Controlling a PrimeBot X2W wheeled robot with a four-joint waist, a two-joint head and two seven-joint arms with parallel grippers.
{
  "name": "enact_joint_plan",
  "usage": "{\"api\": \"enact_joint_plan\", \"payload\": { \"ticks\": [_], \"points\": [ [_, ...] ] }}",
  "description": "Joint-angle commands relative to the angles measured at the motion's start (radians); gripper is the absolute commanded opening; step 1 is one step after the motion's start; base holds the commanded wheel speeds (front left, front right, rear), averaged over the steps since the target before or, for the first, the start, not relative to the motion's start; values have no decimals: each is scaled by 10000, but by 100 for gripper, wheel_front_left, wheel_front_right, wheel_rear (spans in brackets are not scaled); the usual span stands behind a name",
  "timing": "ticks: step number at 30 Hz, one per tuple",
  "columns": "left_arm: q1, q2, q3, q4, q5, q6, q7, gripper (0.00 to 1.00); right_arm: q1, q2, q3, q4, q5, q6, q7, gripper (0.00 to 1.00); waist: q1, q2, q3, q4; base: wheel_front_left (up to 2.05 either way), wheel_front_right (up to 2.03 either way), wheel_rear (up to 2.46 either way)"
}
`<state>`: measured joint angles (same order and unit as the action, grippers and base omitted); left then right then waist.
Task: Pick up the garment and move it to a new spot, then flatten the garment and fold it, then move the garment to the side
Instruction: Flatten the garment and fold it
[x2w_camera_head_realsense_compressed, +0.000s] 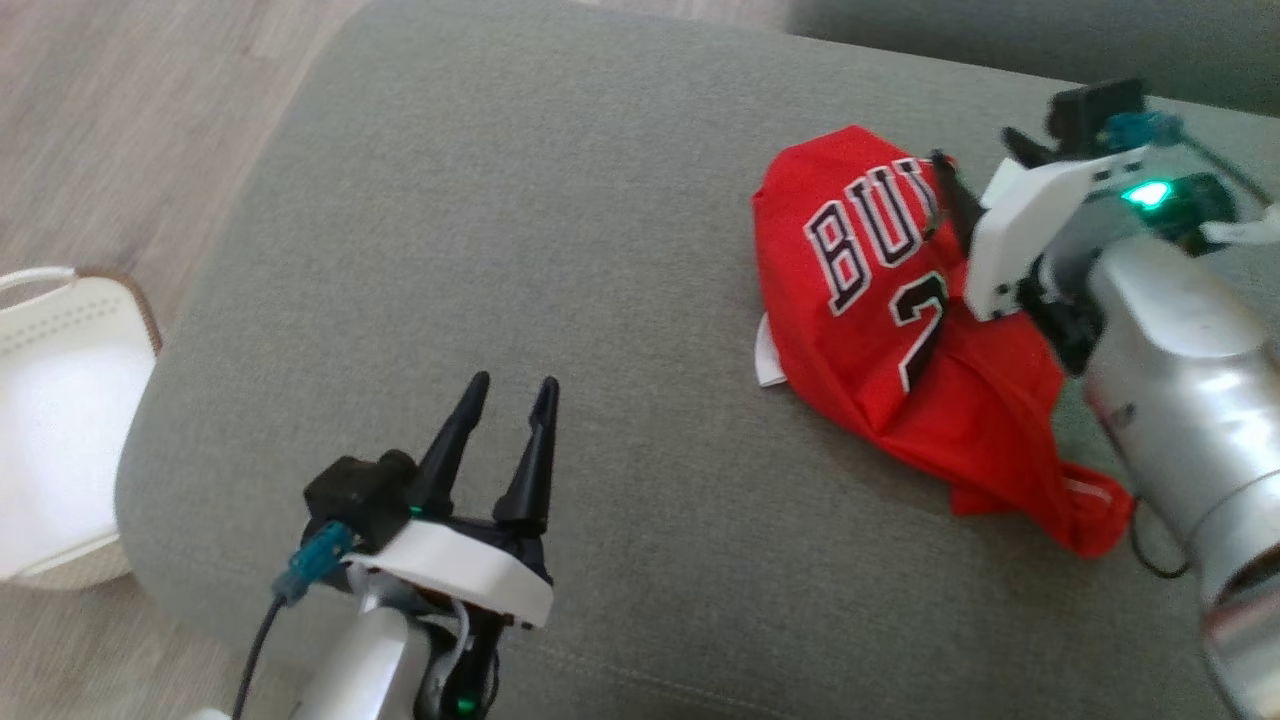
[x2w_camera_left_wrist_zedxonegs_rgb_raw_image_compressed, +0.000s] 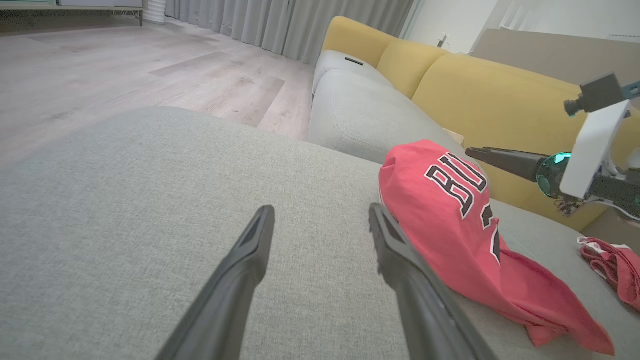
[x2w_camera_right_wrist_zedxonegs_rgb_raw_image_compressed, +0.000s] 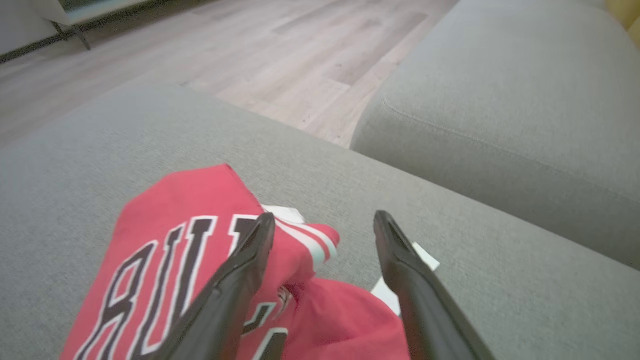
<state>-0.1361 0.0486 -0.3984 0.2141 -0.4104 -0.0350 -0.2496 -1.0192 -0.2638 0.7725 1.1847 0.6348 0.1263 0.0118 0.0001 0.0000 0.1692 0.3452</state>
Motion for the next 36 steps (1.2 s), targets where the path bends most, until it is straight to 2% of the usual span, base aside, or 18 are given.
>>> {"api": "enact_joint_plan", "payload": {
  "ticks": [1, 7, 12, 16, 20, 22, 25, 28, 32, 36],
  "points": [
    [-296, 16, 483, -303, 63, 24, -122, 100, -134, 310, 28, -36, -194, 44, -499, 100, -1, 0, -127, -219, 0, 0, 0],
    [-146, 16, 995, -320, 291, -27, -122, 100, 186, 1007, -194, -121, -416, 44, -2274, 100, -1, 0, -564, -995, 0, 0, 0],
    [79, 16, 1413, -476, 436, -6, -122, 100, 1036, 1479, -819, -883, -561, 44, -2714, 100, -1, 0, -970, -1776, 0, 0, 0],
    [304, 16, 1678, -561, 582, -28, -122, 100, 2294, 1454, -2264, -2856, -1441, 44, -2730, 100, -1, 0, -1180, -2313, 0, 0, 0],
    [466, 16, 1857, -618, 631, -38, -122, 100, 4657, 1657, -4197, -5077, -2815, 44, -2733, 100, -1, 0, -1355, -2696, 0, 0, 0],
    [537, 16, 1913, -643, 605, -39, -122, 100, 5924, 1850, -4837, -6156, -3444, 44, -2733, 100, -1, 0, -1411, -2855, 0, 0, 0],
    [623, 16, 1924, -643, 523, -45, -122, 100, 7570, 2039, -5542, -7437, -4029, 44, -2734, 100, -1, 0, -1445, -3031, 0, 0, 0],
    [651, 16, 1974, -590, 465, -38, -122, 100, 8534, 2113, -6023, -8390, -4254, 44, -2589, 100, -1, 0, -1372, -3226, 0, 0, 0],
    [437, 16, 1929, -276, 608, -28, -122, 100, 8971, 2130, -6297, -9516, -4180, 44, -2181, 100, -1, 0, -1089, -3408, 0, 0, 0],
    [-184, 16, 1629, 633, 1124, 122, -122, 100, 9026, 2132, -6557, -10329, -4287, 44, -1797, 100, -1, 0, -685, -3567, 0, 0, 0]
  ]
}}
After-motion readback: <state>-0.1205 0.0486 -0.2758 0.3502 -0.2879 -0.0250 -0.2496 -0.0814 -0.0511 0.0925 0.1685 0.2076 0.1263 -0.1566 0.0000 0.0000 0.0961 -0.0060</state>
